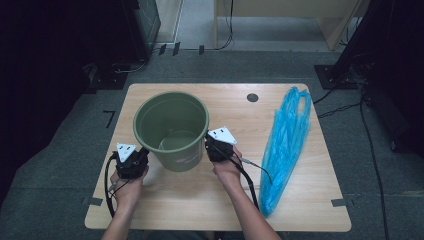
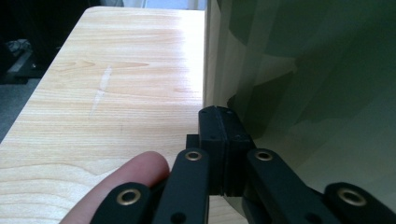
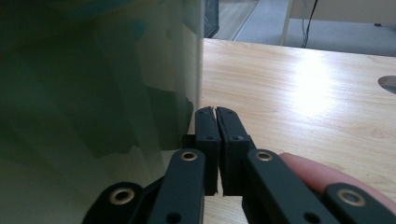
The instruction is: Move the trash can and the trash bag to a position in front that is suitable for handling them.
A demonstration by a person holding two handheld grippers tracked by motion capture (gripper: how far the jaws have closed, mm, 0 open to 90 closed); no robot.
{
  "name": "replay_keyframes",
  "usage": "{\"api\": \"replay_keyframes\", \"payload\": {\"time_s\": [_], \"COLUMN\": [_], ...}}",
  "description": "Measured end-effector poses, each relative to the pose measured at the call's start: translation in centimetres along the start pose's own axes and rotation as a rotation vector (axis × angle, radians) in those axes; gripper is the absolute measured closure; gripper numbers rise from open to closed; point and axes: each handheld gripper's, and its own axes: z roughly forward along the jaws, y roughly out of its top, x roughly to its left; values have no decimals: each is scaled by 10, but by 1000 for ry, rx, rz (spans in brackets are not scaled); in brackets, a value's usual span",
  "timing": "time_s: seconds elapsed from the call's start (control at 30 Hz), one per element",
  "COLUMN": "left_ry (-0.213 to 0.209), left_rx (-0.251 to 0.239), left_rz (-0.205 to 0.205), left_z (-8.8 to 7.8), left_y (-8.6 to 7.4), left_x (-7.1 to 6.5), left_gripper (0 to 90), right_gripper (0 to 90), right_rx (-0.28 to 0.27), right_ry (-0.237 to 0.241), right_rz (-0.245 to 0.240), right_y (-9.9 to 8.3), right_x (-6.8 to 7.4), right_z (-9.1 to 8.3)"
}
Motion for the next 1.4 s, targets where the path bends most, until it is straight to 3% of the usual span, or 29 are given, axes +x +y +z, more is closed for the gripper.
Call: {"api": "replay_keyframes", "payload": {"time_s": [0.1,0.23,0.47,0.57,0.67,0.8,1.07,1.4], "left_ry": [-7,-15,-5,-18,-16,-9,1,-4], "left_rx": [0,1,4,7,10,11,18,21], "left_rz": [-2,-9,-89,-103,-89,-78,-47,-8], "left_z": [0,1,11,15,18,19,15,13], "left_y": [0,1,9,12,13,12,10,7], "left_x": [0,5,19,19,15,12,1,-22], "left_gripper": [900,847,825,827,849,900,900,900], "right_gripper": [900,891,892,892,898,900,900,900], "right_rx": [-2,-5,-5,-5,-10,-10,-5,13], "right_ry": [15,9,-42,-29,-11,11,-4,-39], "right_rz": [16,-4,68,74,43,44,37,30], "right_y": [-1,-1,8,13,15,13,9,3], "right_x": [-2,-3,-16,-16,-10,-8,-10,-23], "right_z": [-1,-2,8,18,22,22,11,-11]}}
